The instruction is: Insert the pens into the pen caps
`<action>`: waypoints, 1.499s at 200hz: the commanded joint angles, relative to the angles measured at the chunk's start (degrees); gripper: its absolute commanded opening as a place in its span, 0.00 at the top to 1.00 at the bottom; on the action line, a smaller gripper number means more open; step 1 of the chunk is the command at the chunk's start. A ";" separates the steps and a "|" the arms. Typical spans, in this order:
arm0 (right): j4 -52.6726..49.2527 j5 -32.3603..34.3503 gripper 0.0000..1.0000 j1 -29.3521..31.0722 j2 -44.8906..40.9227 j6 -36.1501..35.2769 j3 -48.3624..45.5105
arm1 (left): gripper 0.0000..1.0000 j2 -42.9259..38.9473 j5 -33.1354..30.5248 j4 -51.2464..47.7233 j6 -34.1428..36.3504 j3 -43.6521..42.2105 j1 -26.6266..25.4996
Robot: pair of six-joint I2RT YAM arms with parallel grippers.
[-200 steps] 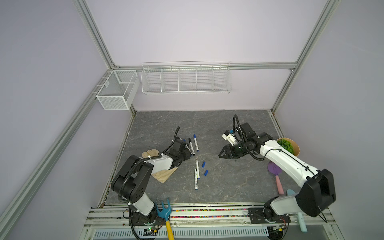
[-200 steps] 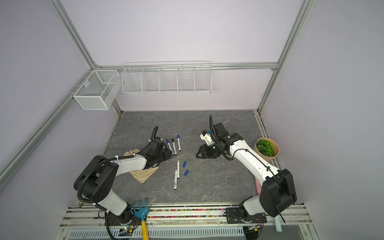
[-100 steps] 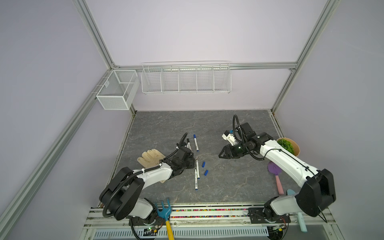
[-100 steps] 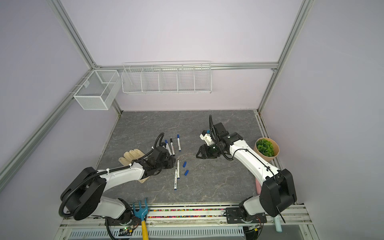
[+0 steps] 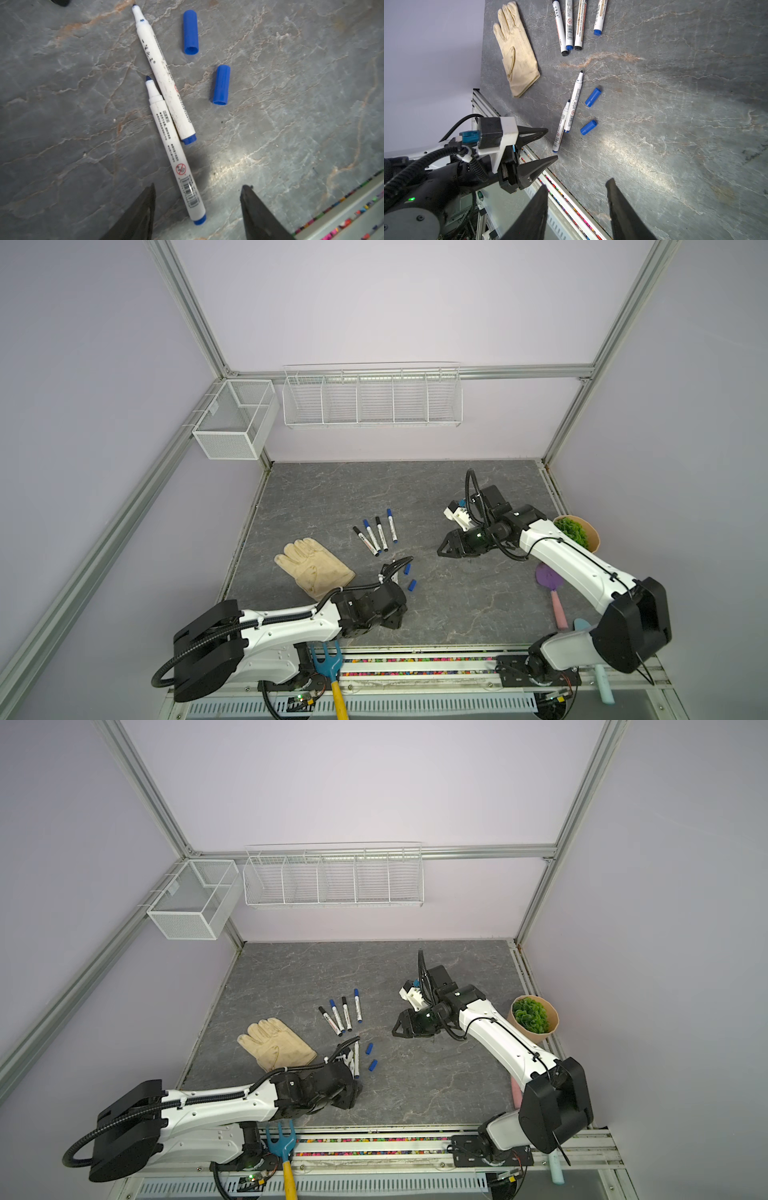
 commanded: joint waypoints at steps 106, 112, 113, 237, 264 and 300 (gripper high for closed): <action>0.47 -0.73 0.51 -0.41 -0.21 -1.08 -1.26 | 0.64 4.57 -1.85 -8.69 -7.65 1.63 -0.48; 0.49 -0.83 0.51 -0.35 -0.15 -1.00 -1.32 | 0.64 4.25 -1.57 -8.05 -7.78 1.13 -0.45; 0.45 -0.84 0.51 -0.38 -0.14 -0.99 -1.32 | 0.64 4.23 -1.54 -7.99 -7.88 1.02 -0.43; -0.05 -1.38 0.52 -0.36 -1.14 -0.64 -0.81 | 1.00 3.81 -6.48 -7.16 -9.25 -0.18 1.08; 0.72 -3.70 0.52 0.41 -1.29 -0.49 0.01 | 1.00 -9.12 -6.99 2.04 0.01 -2.76 1.06; 4.09 -6.96 0.52 4.53 0.21 0.18 2.41 | 1.00 -22.57 -4.99 12.12 10.03 -5.46 1.54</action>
